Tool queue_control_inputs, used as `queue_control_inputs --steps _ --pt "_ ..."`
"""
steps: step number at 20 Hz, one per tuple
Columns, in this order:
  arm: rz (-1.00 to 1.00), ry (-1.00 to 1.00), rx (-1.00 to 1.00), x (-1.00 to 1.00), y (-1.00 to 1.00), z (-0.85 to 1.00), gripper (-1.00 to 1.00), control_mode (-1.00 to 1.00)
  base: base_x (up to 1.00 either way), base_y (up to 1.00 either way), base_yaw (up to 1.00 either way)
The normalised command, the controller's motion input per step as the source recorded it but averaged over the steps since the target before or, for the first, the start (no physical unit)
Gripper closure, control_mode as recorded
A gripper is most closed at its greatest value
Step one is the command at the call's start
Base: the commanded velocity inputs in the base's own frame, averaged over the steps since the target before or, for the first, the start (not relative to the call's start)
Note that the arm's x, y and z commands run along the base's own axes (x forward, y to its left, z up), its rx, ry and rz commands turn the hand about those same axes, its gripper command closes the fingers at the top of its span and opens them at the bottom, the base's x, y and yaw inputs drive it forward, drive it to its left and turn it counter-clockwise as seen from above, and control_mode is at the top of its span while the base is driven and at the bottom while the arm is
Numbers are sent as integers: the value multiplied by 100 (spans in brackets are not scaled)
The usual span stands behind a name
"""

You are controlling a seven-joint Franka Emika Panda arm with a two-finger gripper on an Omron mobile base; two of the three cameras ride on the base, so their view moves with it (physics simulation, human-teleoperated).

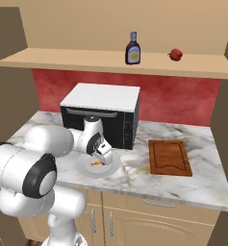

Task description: Pick the shrimp from the plate and place it on the cutting board. Then pick the condiment bottle from the cabinet and place it next to the cutting board.

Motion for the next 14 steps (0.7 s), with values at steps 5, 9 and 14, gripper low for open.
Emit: queue_control_inputs --steps 5,9,14 --pt "0 0 0 9 -3 -15 -100 -100 0 0 0" --pt "0 0 0 9 0 -16 -100 -100 0 0 0" --pt "0 0 0 10 0 -14 -100 -100 0 0 0"
